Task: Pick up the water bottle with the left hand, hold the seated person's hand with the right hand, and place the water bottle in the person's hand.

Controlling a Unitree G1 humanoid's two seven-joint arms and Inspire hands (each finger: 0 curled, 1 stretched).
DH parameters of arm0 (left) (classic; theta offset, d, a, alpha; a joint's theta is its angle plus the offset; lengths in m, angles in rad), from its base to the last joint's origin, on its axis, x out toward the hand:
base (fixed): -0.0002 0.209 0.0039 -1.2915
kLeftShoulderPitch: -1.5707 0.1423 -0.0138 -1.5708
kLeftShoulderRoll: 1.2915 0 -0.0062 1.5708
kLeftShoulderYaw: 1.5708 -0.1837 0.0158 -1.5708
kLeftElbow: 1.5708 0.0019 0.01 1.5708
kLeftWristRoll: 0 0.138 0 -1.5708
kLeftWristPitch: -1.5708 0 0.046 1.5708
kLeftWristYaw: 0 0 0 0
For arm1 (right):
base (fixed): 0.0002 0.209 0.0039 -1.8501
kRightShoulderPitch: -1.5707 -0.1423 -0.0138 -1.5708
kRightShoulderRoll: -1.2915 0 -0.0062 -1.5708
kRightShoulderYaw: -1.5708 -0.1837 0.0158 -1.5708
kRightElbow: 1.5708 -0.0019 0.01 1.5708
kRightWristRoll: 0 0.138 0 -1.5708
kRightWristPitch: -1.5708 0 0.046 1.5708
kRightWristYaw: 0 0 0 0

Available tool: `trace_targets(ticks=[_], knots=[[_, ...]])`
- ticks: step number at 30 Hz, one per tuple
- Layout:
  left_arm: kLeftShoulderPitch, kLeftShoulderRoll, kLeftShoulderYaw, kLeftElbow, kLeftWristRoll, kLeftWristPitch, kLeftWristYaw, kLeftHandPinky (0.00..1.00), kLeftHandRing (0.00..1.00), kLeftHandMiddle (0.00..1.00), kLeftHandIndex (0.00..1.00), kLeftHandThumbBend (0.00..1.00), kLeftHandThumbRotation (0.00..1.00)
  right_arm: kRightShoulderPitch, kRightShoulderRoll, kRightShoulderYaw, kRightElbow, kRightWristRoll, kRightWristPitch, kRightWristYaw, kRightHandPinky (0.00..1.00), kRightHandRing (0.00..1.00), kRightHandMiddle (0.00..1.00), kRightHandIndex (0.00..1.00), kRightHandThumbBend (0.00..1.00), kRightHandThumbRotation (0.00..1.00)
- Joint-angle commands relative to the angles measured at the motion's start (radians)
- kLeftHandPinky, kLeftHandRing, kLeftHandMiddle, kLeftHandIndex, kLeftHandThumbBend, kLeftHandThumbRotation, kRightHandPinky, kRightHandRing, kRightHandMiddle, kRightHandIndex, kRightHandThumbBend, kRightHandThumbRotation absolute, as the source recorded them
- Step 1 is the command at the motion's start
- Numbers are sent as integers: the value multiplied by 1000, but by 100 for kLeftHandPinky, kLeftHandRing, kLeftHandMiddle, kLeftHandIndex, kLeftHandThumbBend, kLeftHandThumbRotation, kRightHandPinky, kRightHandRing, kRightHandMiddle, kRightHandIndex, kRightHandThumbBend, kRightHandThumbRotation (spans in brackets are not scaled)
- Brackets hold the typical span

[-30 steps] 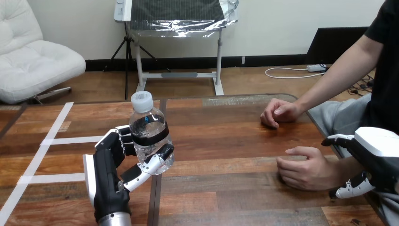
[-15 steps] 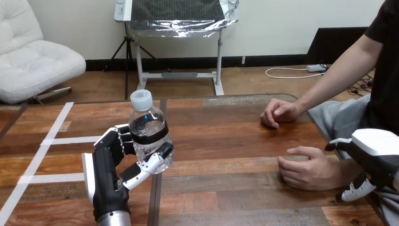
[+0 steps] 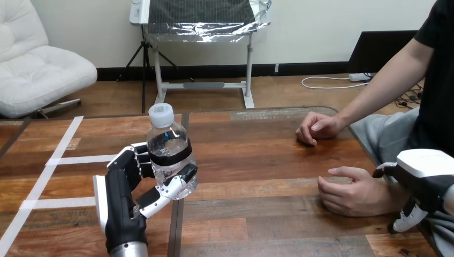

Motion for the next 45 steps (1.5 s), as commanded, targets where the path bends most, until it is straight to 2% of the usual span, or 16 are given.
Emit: trace_targets(ticks=[1,5,8,11,21,33,39,45], knots=[[-38,-19,-10,-61,1,-18,-6,44,43,44,50,62,0,-106,-31,39,24,-43,25,39,85,90,90,87,75,2],[-33,-23,-9,-72,-5,-3,-10,44,43,44,50,61,0,-130,-35,61,51,-52,7,53,86,91,90,87,74,3],[-33,-24,-8,-72,-6,-5,-11,44,43,44,50,62,0,-143,-30,77,61,-73,21,60,87,90,89,87,73,4],[-32,-22,-8,-73,-10,-5,-17,44,43,44,50,62,0,-162,-32,96,80,-87,12,73,87,90,89,87,73,5],[-29,-18,-9,-73,-11,-8,-22,45,44,44,50,62,0,-216,-27,158,153,-147,3,66,88,89,88,86,71,8],[-29,-15,-7,-63,-8,-16,-24,45,44,45,50,61,0,-268,-9,205,221,-187,16,62,87,87,87,84,70,10],[-22,-18,-9,-70,-8,-13,-25,45,43,44,50,61,0,-282,-15,230,237,-204,5,61,82,83,83,82,69,10],[-19,-20,-9,-72,-11,-11,-25,44,43,44,50,61,0,-287,-12,238,260,-205,-15,38,70,75,78,80,68,11]])
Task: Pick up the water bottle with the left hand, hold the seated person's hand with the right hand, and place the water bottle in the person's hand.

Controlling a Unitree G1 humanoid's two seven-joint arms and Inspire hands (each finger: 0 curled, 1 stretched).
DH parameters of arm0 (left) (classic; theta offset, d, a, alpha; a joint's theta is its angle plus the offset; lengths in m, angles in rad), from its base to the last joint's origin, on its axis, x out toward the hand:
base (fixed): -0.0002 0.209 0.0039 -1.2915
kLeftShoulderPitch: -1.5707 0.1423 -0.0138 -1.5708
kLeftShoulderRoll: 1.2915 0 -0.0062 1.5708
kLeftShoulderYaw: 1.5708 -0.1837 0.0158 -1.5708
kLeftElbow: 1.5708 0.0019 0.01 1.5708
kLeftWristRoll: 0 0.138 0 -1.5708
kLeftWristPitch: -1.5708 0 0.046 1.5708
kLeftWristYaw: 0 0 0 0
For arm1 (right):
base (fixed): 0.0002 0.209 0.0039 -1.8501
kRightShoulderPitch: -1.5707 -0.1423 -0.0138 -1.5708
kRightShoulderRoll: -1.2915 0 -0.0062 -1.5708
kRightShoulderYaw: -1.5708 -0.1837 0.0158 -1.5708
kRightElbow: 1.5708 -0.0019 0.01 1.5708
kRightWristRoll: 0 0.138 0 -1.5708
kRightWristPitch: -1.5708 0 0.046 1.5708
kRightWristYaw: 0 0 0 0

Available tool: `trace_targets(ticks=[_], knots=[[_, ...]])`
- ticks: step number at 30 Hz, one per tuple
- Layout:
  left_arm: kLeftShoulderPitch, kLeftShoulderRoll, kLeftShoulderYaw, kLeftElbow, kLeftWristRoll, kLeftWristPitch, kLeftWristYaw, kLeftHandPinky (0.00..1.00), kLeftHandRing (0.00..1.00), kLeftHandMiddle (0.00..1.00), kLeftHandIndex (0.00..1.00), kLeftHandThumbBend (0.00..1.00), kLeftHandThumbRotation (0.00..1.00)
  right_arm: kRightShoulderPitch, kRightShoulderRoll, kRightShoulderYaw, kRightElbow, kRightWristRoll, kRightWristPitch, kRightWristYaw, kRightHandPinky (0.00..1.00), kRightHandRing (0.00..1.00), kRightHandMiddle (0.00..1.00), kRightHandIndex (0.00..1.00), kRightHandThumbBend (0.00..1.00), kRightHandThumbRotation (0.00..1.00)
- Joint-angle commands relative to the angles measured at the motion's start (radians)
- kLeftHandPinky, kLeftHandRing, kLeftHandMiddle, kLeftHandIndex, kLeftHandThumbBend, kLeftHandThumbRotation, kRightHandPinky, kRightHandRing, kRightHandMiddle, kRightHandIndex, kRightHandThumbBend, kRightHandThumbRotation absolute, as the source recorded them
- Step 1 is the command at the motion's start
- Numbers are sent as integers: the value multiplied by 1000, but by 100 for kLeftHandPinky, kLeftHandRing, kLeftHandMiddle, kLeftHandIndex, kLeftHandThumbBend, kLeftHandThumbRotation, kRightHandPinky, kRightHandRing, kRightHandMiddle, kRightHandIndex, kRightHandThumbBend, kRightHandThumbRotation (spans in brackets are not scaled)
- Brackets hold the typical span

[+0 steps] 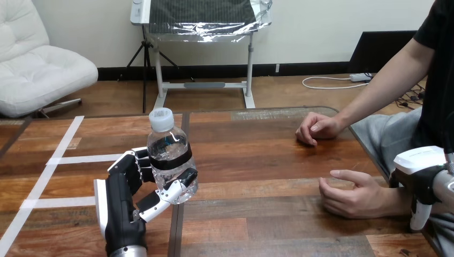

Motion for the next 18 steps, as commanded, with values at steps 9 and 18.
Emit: trace_targets(ticks=[9,18], knots=[[-29,-25,-9,-77,1,-7,-2,46,44,44,50,61,0,-69,8,39,78,1,-39,-58,59,69,74,77,68,9],[-22,-26,-11,-87,1,0,-5,44,43,45,50,61,0,-89,37,48,139,27,-31,-49,42,58,68,73,66,5]])
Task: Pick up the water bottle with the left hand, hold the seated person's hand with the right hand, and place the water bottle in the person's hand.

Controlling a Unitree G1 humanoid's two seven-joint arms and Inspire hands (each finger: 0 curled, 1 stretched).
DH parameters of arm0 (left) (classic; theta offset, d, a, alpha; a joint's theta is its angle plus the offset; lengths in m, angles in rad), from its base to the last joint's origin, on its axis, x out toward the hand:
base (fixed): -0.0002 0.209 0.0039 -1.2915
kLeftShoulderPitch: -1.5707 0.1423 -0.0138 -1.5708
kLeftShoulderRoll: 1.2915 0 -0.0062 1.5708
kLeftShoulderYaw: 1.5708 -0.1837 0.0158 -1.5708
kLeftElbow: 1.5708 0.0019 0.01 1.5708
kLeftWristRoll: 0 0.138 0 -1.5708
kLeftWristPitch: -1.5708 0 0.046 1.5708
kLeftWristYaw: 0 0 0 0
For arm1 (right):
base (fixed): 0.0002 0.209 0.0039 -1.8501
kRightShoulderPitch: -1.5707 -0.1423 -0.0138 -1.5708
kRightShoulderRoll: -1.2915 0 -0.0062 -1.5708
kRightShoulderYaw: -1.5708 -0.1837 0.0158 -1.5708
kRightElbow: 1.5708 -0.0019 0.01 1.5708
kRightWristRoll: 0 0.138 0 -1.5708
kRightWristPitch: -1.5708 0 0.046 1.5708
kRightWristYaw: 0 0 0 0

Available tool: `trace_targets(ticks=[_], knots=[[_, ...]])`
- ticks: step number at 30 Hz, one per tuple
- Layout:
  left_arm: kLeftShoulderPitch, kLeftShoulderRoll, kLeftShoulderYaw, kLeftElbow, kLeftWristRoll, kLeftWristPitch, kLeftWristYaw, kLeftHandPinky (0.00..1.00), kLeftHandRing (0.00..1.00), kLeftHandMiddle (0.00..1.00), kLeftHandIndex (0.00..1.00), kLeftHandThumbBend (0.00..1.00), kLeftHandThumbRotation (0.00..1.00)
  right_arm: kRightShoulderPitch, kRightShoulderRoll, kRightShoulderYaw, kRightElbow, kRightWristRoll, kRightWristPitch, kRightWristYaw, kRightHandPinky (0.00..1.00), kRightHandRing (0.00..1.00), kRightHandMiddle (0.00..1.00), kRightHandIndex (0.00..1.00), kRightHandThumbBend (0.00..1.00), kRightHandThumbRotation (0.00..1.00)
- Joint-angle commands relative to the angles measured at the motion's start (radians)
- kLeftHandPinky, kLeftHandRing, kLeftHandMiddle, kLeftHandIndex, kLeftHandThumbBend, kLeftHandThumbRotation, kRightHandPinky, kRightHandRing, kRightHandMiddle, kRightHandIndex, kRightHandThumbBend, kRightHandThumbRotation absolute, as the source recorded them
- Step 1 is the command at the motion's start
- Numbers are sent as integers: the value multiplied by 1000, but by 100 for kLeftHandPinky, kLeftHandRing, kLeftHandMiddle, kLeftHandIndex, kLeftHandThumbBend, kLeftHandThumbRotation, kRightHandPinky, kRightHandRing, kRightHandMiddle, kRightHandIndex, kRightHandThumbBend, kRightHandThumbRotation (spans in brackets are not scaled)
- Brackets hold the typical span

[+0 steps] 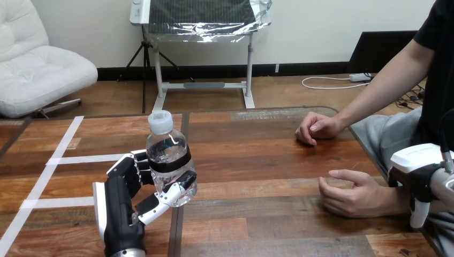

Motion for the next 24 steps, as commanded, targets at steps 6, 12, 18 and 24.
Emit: trace_targets(ticks=[6,12,18,24], knots=[[-36,-26,-11,-81,-3,-4,-7,44,43,45,50,61,0,-50,42,39,80,11,-1,-17,37,53,64,71,66,4],[-33,-28,-11,-84,-10,-4,-11,44,43,45,50,60,0,-29,45,37,74,29,-9,-45,29,42,56,67,69,3],[-30,-26,-9,-87,0,-5,-4,45,43,44,50,61,0,-13,49,35,85,55,-31,-84,25,38,51,63,70,1],[-26,-24,-9,-88,1,-9,-5,45,43,44,50,60,0,-14,63,45,110,56,-26,-96,22,34,48,65,70,0]])
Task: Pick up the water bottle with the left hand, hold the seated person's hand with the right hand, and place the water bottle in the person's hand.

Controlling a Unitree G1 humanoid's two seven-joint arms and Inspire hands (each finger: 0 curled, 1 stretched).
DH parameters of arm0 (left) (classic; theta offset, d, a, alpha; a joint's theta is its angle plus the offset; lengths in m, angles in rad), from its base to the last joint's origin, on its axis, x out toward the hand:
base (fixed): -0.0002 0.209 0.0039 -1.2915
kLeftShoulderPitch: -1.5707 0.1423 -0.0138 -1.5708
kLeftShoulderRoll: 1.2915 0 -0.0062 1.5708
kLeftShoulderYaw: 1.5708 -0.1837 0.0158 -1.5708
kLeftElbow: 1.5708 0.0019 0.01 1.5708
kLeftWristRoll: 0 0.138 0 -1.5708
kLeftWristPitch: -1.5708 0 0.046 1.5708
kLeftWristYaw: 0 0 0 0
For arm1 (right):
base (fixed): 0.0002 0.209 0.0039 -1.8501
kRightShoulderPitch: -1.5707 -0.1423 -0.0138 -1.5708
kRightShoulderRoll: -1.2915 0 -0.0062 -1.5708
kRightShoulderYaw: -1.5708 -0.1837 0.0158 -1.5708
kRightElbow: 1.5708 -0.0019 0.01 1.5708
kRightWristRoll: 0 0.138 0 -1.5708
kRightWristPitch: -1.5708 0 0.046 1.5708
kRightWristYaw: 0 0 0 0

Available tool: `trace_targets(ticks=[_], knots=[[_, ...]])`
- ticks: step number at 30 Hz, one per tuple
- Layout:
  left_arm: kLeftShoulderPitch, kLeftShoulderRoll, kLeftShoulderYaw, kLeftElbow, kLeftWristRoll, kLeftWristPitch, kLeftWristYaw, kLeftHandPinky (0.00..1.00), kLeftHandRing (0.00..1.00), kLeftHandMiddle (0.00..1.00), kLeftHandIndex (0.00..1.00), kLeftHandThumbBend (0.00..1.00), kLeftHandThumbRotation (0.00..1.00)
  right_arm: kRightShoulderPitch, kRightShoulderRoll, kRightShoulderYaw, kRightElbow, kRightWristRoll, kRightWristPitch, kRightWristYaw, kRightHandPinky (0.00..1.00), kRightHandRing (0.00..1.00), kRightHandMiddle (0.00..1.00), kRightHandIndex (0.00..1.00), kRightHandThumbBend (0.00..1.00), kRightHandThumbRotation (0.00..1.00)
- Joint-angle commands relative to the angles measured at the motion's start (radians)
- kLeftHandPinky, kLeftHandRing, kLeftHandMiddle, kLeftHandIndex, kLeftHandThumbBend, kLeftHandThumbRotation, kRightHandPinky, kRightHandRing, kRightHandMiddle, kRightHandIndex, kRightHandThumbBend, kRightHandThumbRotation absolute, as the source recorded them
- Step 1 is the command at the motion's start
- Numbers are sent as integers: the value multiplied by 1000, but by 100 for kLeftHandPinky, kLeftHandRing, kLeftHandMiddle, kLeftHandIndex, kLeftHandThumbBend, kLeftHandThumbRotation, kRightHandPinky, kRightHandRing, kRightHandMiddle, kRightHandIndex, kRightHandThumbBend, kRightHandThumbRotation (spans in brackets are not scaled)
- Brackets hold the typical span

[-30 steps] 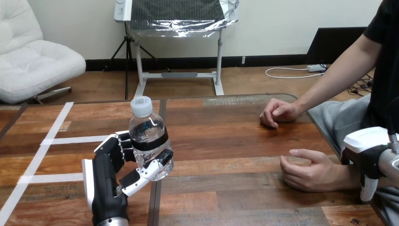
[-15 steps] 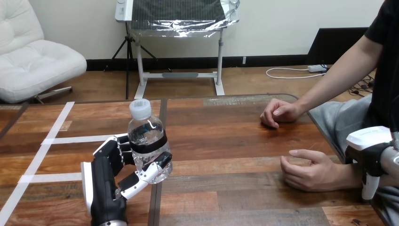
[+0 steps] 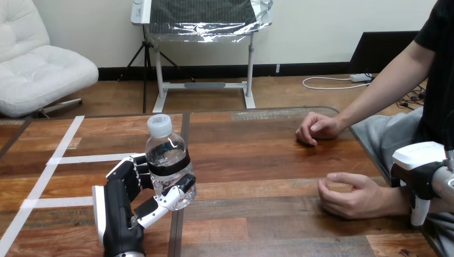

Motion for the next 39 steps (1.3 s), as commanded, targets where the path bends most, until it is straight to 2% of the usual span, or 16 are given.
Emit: trace_targets(ticks=[1,5,12,18,23,29,39], knots=[[-38,-24,-9,-82,6,-15,2,45,43,44,50,60,0,8,57,36,45,17,-2,-16,22,33,47,68,69,0],[-35,-24,-8,-86,5,-11,2,44,43,44,50,60,0,-23,72,74,84,-19,19,18,23,35,49,73,66,1],[-29,-23,-6,-88,-2,-5,-2,46,44,45,50,60,0,-19,79,76,114,-4,-2,-58,20,32,47,76,65,0],[-29,-18,-4,-82,0,-16,-2,48,44,45,50,60,0,-25,89,75,136,12,-5,-66,18,29,45,77,66,0],[-28,-16,-2,-79,2,-18,-1,47,44,45,50,60,0,-37,99,84,156,8,0,-62,19,31,47,74,67,1],[-28,-13,-1,-76,3,-25,0,46,44,44,50,60,0,-31,98,83,164,22,-20,-97,18,29,44,70,69,0],[-27,-9,0,-73,14,-26,6,45,43,44,50,61,0,-44,110,97,193,32,-5,-84,21,33,47,67,68,0]])
